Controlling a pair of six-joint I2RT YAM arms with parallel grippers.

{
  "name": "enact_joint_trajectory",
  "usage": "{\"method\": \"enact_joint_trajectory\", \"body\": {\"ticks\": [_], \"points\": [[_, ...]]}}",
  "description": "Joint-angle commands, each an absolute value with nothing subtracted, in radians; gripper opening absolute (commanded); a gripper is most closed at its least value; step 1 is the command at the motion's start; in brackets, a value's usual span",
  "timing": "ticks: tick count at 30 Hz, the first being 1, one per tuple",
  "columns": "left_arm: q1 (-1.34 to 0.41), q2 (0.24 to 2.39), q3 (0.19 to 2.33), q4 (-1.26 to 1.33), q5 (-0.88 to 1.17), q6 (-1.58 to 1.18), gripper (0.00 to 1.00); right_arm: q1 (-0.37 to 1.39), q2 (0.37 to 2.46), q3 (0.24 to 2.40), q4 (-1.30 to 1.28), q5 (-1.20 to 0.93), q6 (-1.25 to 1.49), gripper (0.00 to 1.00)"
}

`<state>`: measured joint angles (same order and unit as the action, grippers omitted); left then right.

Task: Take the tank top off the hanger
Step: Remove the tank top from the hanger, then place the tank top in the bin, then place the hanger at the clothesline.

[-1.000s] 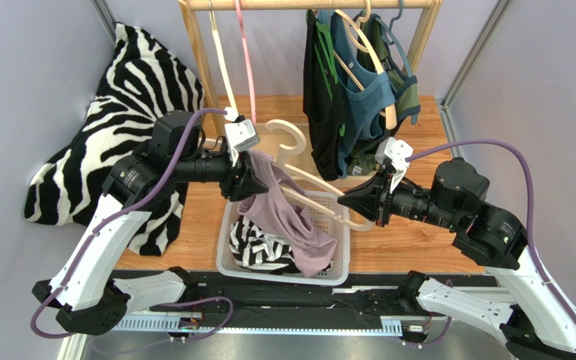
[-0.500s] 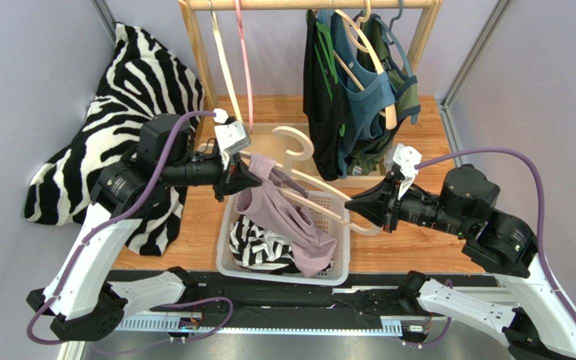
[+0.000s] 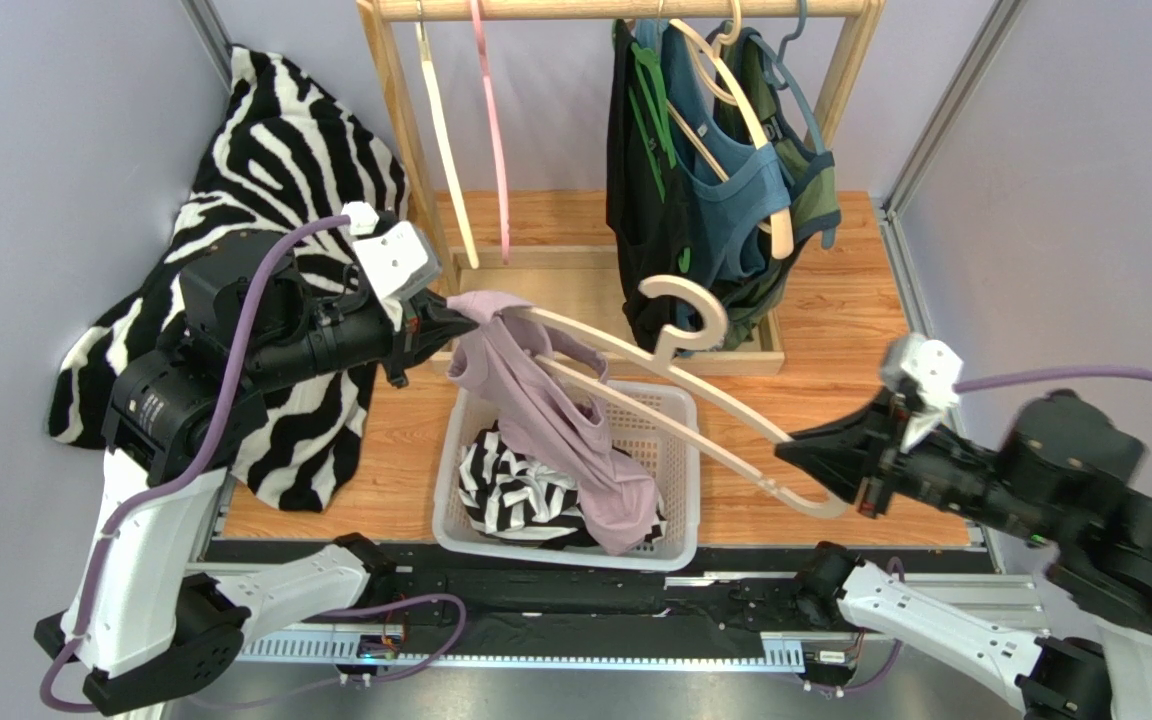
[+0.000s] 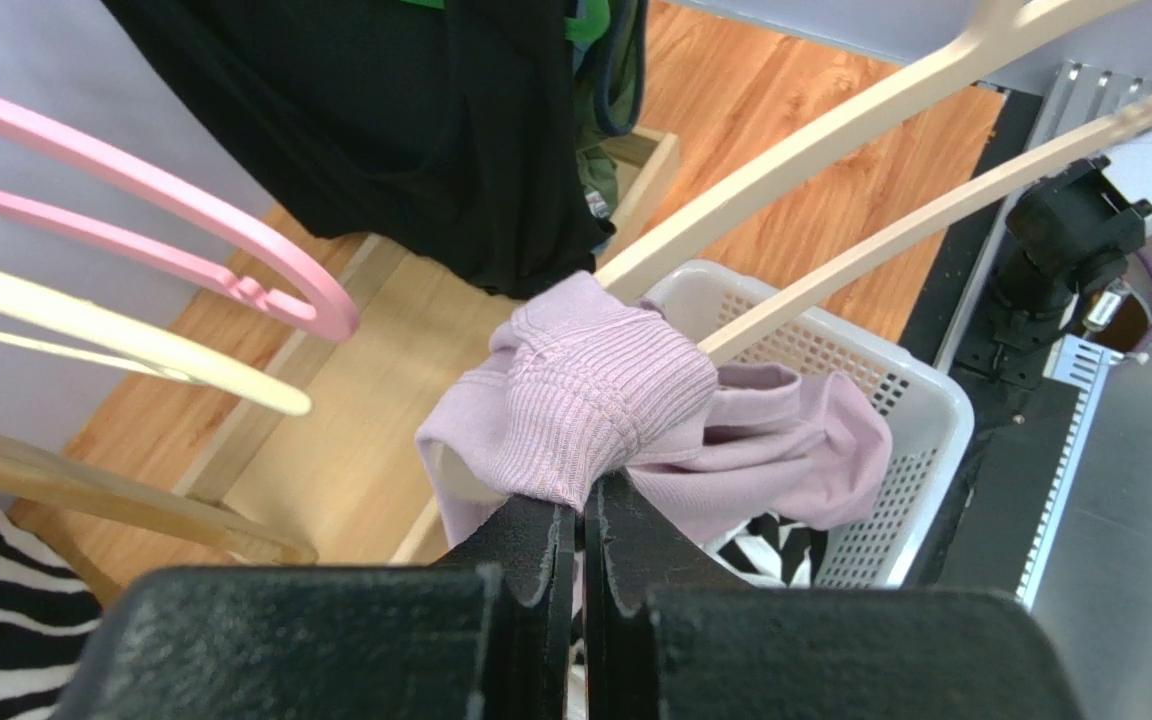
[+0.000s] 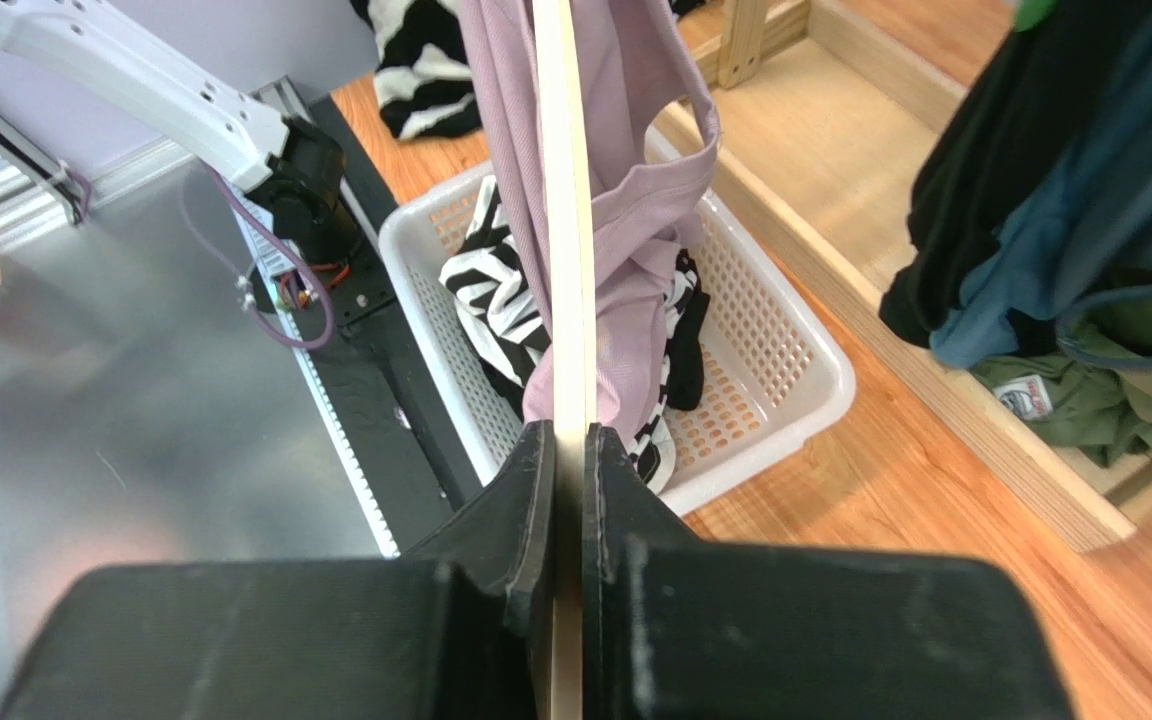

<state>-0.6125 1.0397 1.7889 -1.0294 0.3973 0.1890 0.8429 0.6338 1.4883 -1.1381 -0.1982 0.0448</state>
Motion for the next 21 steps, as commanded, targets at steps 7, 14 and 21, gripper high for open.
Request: {"method": "enact_joint_trajectory", "body": {"ticks": [7,14,21], "points": [[-0.615,1.098,1.899,-1.032,0.416,0.250,0.00,0.842,0.488,1.686,-1.285,-0.115,0.084,0.00],[-0.699,1.085,1.775,-1.074,0.495,0.287,0.00,0.842,0.503,1.712,-1.214,0.029,0.072,0.00],[-0.813,1.094,1.660,-1.118,0.465,0.374,0.00,0.842,0.629,1.666,-1.039,0.129,0.061,0.00]]}}
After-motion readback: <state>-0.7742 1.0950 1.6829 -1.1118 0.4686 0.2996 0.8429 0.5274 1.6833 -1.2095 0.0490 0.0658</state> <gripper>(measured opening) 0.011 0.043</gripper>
